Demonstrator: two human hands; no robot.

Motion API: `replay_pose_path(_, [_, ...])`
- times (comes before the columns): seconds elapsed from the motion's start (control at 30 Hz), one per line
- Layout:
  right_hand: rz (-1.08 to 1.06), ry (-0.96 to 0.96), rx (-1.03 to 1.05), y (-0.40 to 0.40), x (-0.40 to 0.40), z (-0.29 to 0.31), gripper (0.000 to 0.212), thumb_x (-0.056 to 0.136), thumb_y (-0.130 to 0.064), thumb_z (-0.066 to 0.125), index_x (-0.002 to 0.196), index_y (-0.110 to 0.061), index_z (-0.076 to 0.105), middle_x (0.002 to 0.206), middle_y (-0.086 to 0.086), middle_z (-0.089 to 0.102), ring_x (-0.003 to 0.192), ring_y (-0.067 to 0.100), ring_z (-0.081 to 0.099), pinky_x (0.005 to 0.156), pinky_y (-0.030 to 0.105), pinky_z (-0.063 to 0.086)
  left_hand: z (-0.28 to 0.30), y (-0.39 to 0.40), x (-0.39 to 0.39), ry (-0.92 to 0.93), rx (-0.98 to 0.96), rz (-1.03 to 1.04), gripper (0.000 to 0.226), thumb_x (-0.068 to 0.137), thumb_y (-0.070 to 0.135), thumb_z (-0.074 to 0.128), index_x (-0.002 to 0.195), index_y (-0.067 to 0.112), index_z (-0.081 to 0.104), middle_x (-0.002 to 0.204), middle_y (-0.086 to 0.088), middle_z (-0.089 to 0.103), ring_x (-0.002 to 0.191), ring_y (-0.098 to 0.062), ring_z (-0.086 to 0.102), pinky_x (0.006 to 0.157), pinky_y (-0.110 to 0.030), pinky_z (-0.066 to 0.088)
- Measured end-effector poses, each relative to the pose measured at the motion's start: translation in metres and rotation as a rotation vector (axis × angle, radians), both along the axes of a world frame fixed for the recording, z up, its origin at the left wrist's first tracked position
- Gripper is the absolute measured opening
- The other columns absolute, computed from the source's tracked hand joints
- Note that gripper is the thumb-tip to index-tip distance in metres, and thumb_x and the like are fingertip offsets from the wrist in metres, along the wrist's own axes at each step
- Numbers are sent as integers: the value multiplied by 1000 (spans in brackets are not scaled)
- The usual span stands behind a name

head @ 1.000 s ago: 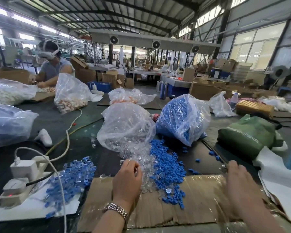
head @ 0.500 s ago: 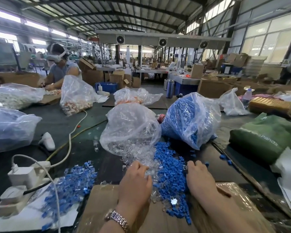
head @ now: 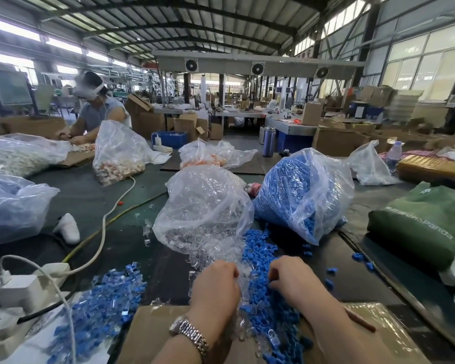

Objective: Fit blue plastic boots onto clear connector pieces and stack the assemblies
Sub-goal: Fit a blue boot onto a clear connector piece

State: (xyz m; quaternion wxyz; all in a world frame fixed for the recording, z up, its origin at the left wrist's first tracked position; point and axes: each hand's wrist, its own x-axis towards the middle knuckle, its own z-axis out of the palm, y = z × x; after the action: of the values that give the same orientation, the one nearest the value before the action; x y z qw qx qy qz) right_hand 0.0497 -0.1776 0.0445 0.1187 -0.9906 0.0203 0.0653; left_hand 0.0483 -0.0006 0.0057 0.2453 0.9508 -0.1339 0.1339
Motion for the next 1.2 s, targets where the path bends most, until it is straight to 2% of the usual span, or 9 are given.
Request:
replay_pose_path(0.2, [-81, -216, 170, -4, -11, -16, 5, 94, -29, 71, 90, -27, 68, 94, -8, 69, 88, 11, 63, 85, 31, 53, -4, 7, 0, -56, -109, -16, 14, 103, 40, 55, 106, 33, 67, 99, 19, 58, 82, 7, 54, 66, -5, 40])
replay_pose_path(0.3, [-83, -337, 258, -5, -15, -21, 5, 92, -26, 74, 92, -28, 70, 92, -11, 69, 88, 8, 62, 85, 28, 52, -5, 8, -4, -54, -202, -31, 11, 98, 41, 61, 105, 36, 69, 92, 24, 55, 81, 12, 53, 78, -2, 40])
replay_pose_path(0.43, [-62, -397, 449, -6, -18, -22, 15, 91, -16, 76, 94, -30, 70, 92, -15, 69, 88, 1, 64, 89, 23, 53, -2, 9, -5, 38, -283, -81, 18, 89, 42, 73, 105, 35, 72, 96, 22, 62, 86, 8, 59, 88, -13, 50])
replay_pose_path(0.53, [-18, -420, 435, -1, -19, -24, 13, 93, -28, 74, 96, -32, 63, 87, -14, 70, 83, 2, 65, 83, 24, 54, -1, 8, -6, 90, -275, -104, 25, 87, 37, 75, 111, 34, 72, 99, 21, 62, 89, 7, 60, 92, -13, 51])
replay_pose_path(0.7, [107, -481, 461, 8, -22, -28, 7, 97, -30, 68, 102, -33, 64, 93, -17, 66, 88, -5, 61, 77, 8, 45, -2, 11, -5, 125, -322, -102, 23, 93, 22, 71, 114, 32, 72, 100, 19, 67, 89, 7, 64, 90, -12, 52])
replay_pose_path(0.87, [60, -431, 675, 10, -24, -30, 12, 91, -23, 77, 89, -30, 67, 83, -9, 72, 79, 5, 68, 76, 22, 55, -4, 10, -4, 216, -495, -93, 21, 89, 15, 75, 101, 28, 64, 98, 8, 69, 82, 0, 70, 76, -22, 60])
replay_pose_path(0.97, [36, -363, 825, 9, -24, -30, 9, 88, -21, 79, 87, -28, 74, 86, -10, 75, 82, 5, 69, 77, 19, 55, -2, 11, -5, 250, -616, -83, 23, 83, 17, 81, 92, 20, 61, 90, -1, 73, 79, -7, 74, 72, -27, 62])
replay_pose_path(1.1, [62, -311, 979, 9, -26, -27, 9, 88, -13, 79, 91, -21, 75, 84, -2, 77, 78, 11, 72, 76, 24, 58, 5, 12, -12, 278, -737, -164, 23, 85, 8, 79, 100, 16, 64, 91, -4, 75, 76, -14, 76, 68, -25, 62])
replay_pose_path(1.2, [111, -328, 1046, 8, -26, -24, 10, 85, -7, 80, 87, -12, 72, 78, 2, 77, 72, 11, 73, 70, 20, 56, 9, 13, -15, 325, -742, -196, 22, 84, 13, 80, 100, 14, 66, 92, -4, 77, 80, -13, 76, 73, -25, 61])
